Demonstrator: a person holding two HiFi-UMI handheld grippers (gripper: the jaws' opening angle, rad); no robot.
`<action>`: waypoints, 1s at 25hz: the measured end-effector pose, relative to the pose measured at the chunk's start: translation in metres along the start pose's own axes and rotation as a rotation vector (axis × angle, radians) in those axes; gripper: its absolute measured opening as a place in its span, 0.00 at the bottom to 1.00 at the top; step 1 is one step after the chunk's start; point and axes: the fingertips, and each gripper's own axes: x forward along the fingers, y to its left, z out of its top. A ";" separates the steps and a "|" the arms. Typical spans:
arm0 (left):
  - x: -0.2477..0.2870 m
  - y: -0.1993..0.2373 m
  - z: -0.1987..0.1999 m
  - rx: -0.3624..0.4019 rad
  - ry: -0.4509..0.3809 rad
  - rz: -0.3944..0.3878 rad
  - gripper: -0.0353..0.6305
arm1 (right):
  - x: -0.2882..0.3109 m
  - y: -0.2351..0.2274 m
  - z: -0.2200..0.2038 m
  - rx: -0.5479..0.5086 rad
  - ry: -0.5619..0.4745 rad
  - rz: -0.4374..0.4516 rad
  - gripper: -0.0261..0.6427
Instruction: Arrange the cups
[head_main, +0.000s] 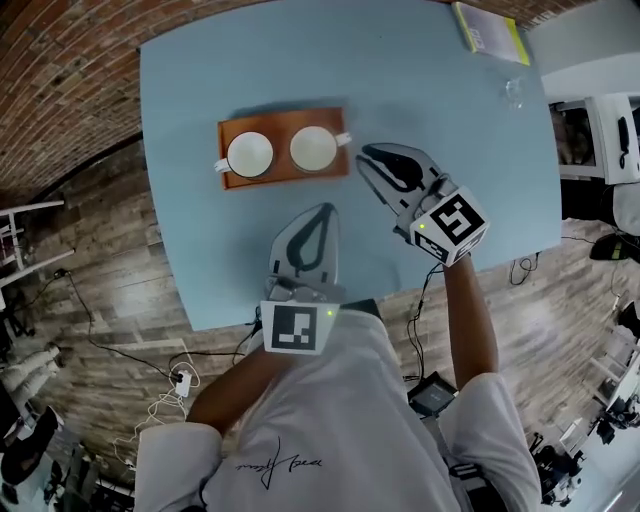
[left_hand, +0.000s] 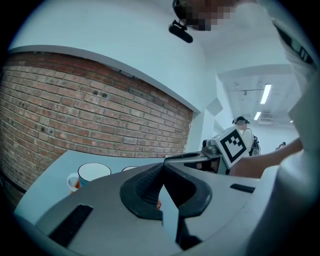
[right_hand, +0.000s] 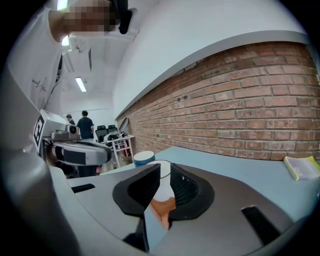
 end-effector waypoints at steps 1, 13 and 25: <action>0.002 0.003 -0.003 0.001 0.011 0.010 0.07 | 0.003 -0.001 -0.003 -0.012 0.009 0.011 0.12; 0.015 0.006 -0.012 -0.041 -0.017 0.207 0.07 | 0.026 -0.019 -0.033 -0.160 0.102 0.234 0.24; 0.022 0.015 -0.026 -0.071 -0.007 0.274 0.07 | 0.056 -0.015 -0.052 -0.307 0.200 0.470 0.25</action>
